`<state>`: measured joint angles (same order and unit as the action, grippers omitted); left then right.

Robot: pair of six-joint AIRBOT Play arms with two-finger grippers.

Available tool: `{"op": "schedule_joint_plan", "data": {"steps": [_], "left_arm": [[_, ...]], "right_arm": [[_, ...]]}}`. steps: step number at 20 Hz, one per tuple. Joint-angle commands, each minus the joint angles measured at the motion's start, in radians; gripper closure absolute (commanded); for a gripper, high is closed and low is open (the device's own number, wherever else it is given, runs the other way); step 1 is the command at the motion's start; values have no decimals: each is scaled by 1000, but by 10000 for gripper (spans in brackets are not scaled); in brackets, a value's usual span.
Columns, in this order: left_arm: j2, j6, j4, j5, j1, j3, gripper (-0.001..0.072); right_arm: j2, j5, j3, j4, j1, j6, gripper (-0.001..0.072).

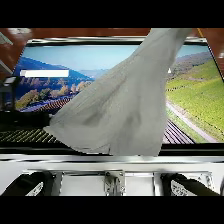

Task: Fold the shirts.

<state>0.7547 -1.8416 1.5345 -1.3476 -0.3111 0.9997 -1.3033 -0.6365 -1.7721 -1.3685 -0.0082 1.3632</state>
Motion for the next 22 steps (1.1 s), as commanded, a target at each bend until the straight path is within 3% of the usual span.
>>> {"op": "schedule_joint_plan", "data": {"steps": [1,3,6,9,10,11,12,13,16,18,20,22], "left_arm": [[169,-42,1,255,35,-96,672],[307,-59,-1,377,82,-82,671],[483,-140,-27,457,166,-49,671],[587,-132,-180,459,229,-31,671],[595,-94,-222,459,239,-31,662],[592,-42,-257,450,249,-26,536],[588,8,-279,411,264,-6,298],[586,61,-277,337,287,32,155],[567,261,-251,57,420,149,150],[516,344,-251,-64,541,145,150],[446,381,-253,-86,655,50,150],[384,416,-285,-70,746,-114,150]], "right_arm": [[-222,10,-1,10,0,85,654],[-312,-19,-1,39,0,167,653],[-409,-148,-1,92,0,213,653],[-468,-297,-1,145,0,216,653],[-472,-314,-1,165,0,216,623],[-467,-315,-1,184,0,216,421],[-454,-323,-2,203,-1,215,91],[-427,-345,-3,196,-9,211,40],[-310,-520,-3,30,-66,166,41],[-245,-773,-2,-101,-154,157,64],[-207,-986,40,-87,-273,95,92],[-154,-1040,163,39,-393,82,91]]}}
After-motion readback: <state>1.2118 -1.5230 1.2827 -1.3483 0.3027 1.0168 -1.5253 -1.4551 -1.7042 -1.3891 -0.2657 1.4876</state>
